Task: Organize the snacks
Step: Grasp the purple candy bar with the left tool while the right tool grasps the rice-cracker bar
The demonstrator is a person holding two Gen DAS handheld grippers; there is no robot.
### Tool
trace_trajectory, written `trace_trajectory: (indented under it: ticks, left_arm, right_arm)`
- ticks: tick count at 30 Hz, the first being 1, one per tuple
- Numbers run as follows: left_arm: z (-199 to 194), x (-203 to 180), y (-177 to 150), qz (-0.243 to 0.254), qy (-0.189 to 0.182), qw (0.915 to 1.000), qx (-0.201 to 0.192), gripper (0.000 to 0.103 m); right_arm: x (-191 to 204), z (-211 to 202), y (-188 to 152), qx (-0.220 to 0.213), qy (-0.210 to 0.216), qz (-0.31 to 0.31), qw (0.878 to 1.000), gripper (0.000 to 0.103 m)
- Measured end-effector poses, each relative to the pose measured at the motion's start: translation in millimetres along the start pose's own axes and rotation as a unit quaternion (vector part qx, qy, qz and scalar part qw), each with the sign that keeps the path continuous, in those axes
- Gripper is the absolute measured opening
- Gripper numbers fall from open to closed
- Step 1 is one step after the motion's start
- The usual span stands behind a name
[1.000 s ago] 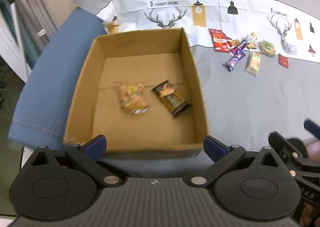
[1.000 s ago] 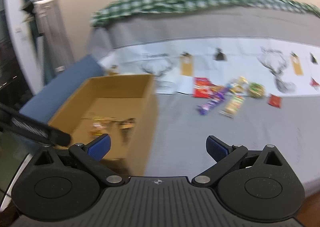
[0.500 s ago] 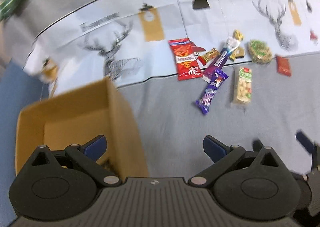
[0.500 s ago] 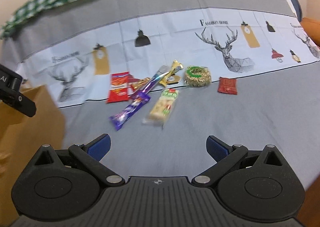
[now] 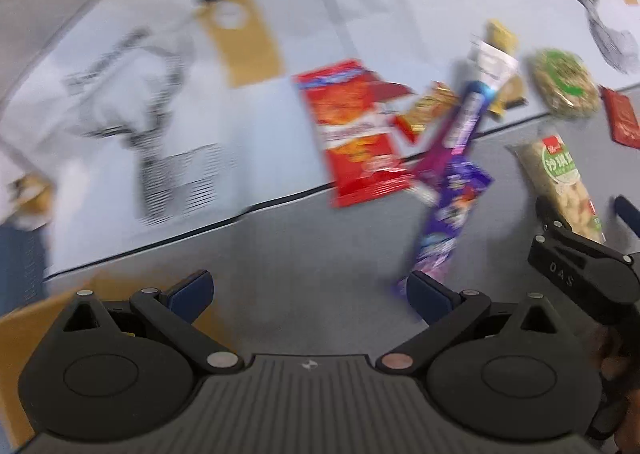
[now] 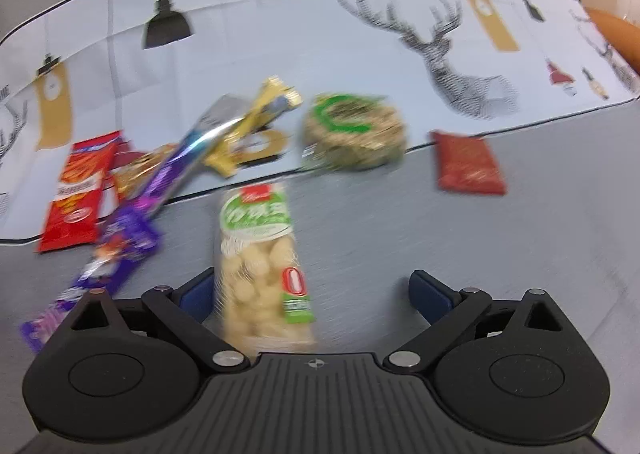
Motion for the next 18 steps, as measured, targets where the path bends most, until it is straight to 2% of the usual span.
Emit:
trace_trajectory:
  ticks: [3,6,8,10,11,13,14,15,17,18]
  left_arm:
    - [34,-32,14,0.016,-0.035,0.9989,0.025,0.103]
    - [60,-50,21,0.024,-0.040,0.9979,0.046,0.103]
    - [63,-46,26,-0.012,-0.067,0.9966,0.047,0.103]
    - [67,-40,25,-0.035,-0.076,0.9943,0.065,0.103]
    - [68,-38,24,-0.040,-0.081,0.9937,0.067,0.098]
    - [61,-36,23,-0.044,-0.112,0.9910,0.059,0.065]
    - [54,-34,23,-0.045,-0.114,0.9911,0.052,0.008]
    - [49,-32,23,-0.045,-0.114,0.9910,0.055,0.012]
    - [42,-26,20,-0.061,-0.122,0.9892,0.054,0.012]
    - [36,-23,18,-0.060,-0.118,0.9901,0.048,0.012]
  right_arm:
    - [-13,9,3,-0.002,0.001,-0.004,1.000,0.102]
    - [-12,13,4,-0.009,0.007,-0.025,1.000,0.102]
    - [-12,14,3,-0.010,-0.005,-0.026,1.000,0.102]
    - [-15,13,4,-0.013,-0.001,-0.021,1.000,0.102]
    - [-15,13,4,-0.011,-0.002,-0.022,1.000,0.102]
    - [-15,11,3,-0.009,-0.004,-0.026,1.000,0.100]
    - [-15,8,3,-0.010,0.000,-0.024,1.000,0.084]
    - [-14,2,4,-0.017,0.004,-0.026,1.000,0.040]
    - [-13,-5,5,-0.023,-0.003,-0.031,0.999,0.038]
    - [-14,-4,5,-0.022,0.008,-0.020,1.000,0.038]
Point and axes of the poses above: each gripper's, at about its wrist camera, not at the fingertips, and z roughly the way its jaws point, x to its left, y to its top, the point moved 7 cm from there along z, roughly the way its jaws point, and after that the axes turned 3 degrees about x, right-handed, at the moved point
